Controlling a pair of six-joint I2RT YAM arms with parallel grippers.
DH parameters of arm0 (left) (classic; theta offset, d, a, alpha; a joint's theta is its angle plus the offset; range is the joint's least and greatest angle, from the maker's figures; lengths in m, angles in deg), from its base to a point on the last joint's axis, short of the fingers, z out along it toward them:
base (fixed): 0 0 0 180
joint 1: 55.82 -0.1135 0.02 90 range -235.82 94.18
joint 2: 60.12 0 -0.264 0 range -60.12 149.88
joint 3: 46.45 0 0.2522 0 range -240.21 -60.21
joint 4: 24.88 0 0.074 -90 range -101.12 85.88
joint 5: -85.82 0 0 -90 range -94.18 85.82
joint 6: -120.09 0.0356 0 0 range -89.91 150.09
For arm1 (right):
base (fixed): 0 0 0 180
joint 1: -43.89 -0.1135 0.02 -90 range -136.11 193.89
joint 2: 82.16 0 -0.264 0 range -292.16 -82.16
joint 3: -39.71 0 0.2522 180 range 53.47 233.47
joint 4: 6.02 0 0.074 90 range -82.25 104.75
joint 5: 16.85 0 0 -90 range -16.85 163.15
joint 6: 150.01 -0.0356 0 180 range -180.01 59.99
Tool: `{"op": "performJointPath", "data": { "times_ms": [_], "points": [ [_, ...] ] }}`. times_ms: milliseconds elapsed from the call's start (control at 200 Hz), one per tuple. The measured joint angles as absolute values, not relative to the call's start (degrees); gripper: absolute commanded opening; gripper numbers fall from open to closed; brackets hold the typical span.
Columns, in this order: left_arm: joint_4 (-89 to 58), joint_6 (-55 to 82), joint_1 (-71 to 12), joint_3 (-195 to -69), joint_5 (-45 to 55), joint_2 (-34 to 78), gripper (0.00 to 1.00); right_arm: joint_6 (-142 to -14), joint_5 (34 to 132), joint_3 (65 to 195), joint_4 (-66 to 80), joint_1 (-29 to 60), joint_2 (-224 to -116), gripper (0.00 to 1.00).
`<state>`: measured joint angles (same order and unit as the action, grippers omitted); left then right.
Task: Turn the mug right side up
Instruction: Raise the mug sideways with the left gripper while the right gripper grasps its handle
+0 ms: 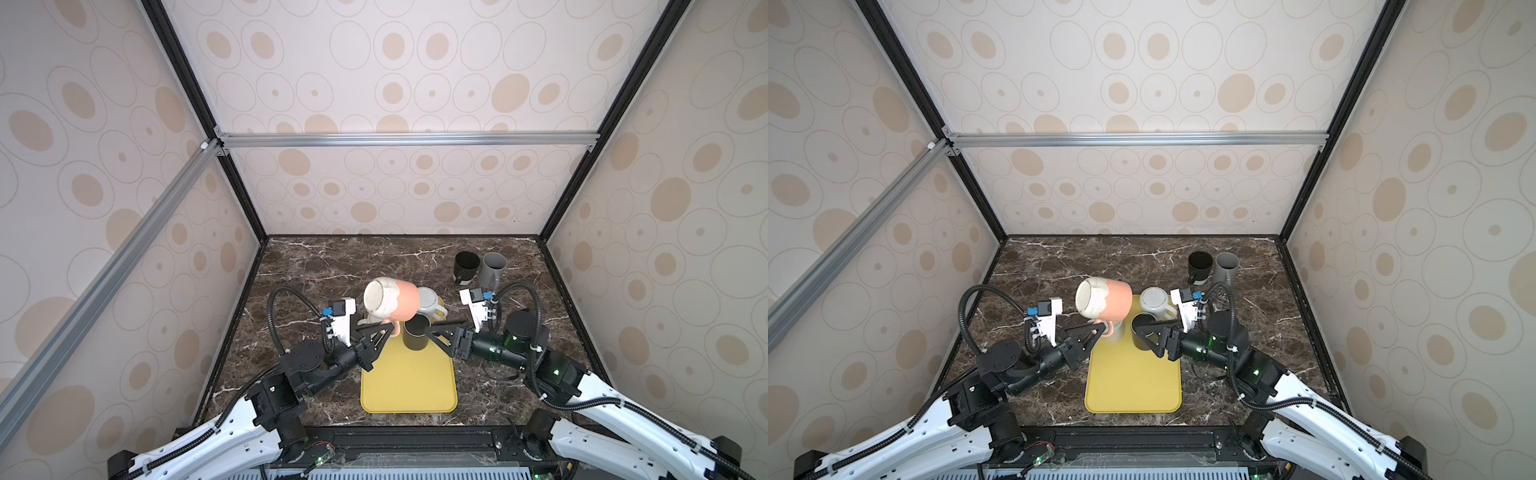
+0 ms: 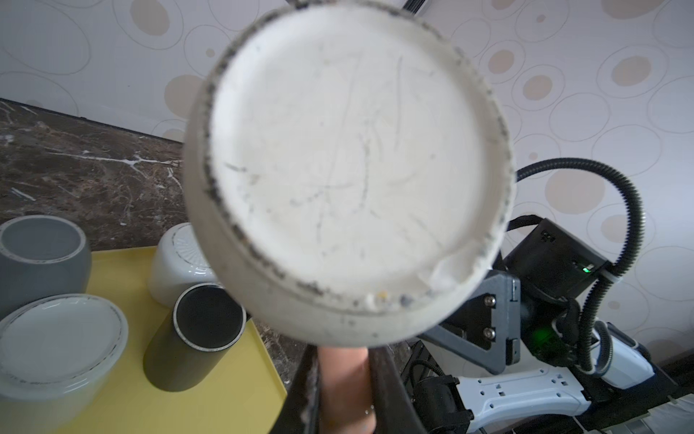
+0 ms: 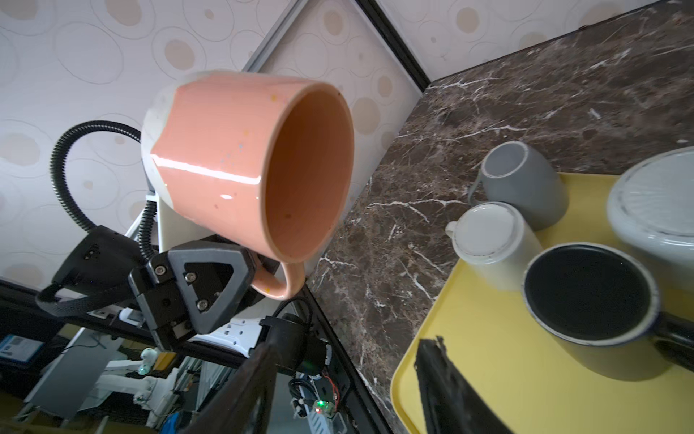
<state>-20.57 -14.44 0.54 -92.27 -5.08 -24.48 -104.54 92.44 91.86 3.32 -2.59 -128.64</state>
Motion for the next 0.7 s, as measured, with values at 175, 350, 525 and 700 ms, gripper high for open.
{"op": "performJointPath", "data": {
  "times_ms": [175,350,525,700],
  "points": [
    [-29.8,-16.1,0.1,-91.9,-2.3,-21.4,0.00,-107.8,96.8,91.8,-4.3,-2.6,-130.2,0.62],
    [-40.4,-19.4,-0.7,-89.3,1.4,-19.1,0.00,-109.5,99.5,91.8,-9.2,-2.6,-131.3,0.59],
    [-47.9,-22.9,-1.3,-87.5,4.3,-15.9,0.00,-109.9,100.6,92.1,-10.8,-2.6,-131.5,0.56],
    [-52.7,-24.8,-1.5,-86.6,6.0,-14.6,0.00,-110.2,101.1,93.6,-11.9,-2.6,-132.3,0.51]
  ]
}}
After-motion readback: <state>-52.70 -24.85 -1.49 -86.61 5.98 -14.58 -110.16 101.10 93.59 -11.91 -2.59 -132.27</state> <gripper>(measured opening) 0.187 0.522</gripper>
